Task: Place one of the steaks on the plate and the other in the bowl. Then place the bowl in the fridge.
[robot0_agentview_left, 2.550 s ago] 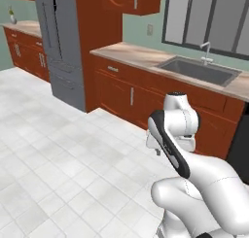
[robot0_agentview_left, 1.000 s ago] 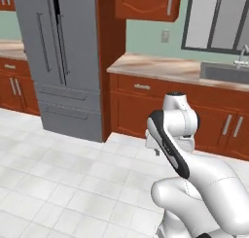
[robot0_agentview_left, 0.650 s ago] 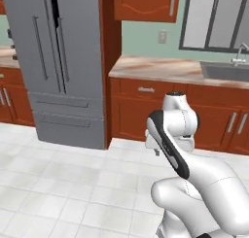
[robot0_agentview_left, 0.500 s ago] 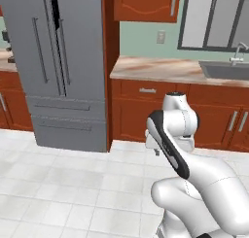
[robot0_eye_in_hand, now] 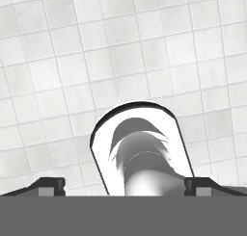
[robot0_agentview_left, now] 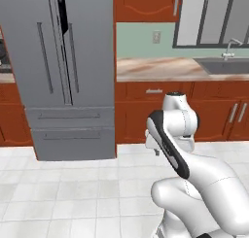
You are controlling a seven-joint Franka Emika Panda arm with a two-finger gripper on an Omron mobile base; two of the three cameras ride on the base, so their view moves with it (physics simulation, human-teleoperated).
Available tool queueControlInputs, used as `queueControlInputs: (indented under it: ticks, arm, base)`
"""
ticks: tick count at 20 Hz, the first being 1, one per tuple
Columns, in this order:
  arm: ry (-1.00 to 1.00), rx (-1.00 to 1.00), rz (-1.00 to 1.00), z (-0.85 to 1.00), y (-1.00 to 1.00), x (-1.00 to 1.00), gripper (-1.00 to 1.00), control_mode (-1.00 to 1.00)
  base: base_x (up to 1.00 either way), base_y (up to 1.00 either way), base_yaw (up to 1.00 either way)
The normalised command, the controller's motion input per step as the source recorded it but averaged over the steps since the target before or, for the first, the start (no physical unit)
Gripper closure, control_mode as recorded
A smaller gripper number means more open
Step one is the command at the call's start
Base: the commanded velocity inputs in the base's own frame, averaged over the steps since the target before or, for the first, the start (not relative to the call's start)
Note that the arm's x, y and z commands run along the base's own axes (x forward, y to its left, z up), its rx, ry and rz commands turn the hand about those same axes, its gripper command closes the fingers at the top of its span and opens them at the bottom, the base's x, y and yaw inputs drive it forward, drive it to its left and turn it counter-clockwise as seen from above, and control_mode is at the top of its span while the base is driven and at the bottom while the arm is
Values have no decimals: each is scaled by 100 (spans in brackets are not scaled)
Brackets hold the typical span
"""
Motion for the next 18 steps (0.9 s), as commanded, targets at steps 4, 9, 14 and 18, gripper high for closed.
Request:
queueControlInputs:
  ticks: [4, 9, 14, 18]
  arm:
    - [0, 0, 0, 0, 0, 0, -100, 100]
    - [0, 0, 0, 0, 0, 0, -100, 100]
    - [0, 0, 0, 0, 0, 0, -100, 100]
    - [0, 0, 0, 0, 0, 0, -100, 100]
  base:
    - [20, 100, -36]
    - [16, 100, -36]
    - [16, 95, -31]
    - [56, 70, -6]
